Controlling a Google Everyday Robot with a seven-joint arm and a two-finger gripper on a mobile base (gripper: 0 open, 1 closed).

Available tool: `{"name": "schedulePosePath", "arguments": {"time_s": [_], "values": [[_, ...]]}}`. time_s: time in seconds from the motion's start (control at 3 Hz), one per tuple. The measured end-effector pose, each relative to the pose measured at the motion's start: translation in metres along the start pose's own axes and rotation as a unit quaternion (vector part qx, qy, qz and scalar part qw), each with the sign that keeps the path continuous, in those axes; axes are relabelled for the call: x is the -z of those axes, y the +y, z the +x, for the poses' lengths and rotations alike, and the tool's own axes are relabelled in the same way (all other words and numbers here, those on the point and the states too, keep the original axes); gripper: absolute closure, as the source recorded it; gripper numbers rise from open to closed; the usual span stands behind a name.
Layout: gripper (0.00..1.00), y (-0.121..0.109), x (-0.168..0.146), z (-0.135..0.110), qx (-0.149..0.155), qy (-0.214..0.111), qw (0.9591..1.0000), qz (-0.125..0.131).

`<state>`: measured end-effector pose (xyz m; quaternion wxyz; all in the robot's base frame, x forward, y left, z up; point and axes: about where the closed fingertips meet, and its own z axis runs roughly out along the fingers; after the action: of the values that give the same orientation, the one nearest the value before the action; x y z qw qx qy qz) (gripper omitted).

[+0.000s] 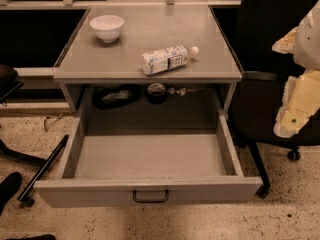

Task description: Place blue plastic bottle into top drawer

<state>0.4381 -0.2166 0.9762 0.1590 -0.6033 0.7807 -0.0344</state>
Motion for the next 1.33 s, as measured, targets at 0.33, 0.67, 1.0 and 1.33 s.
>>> {"name": "schedulePosePath", "arguments": {"time_s": [0.33,0.67,1.0,1.33], "values": [[0.0,0.0,0.0,0.0,0.0,0.0,1.0,0.0],[0.0,-0.013,-0.012,-0.023,0.025,-0.021,0.9994,-0.004],[0.0,-0.038,-0.043,-0.076,0.07,-0.065,0.9954,-0.01],[0.0,-0.062,-0.081,-0.142,0.093,-0.116,0.989,0.004]]}}
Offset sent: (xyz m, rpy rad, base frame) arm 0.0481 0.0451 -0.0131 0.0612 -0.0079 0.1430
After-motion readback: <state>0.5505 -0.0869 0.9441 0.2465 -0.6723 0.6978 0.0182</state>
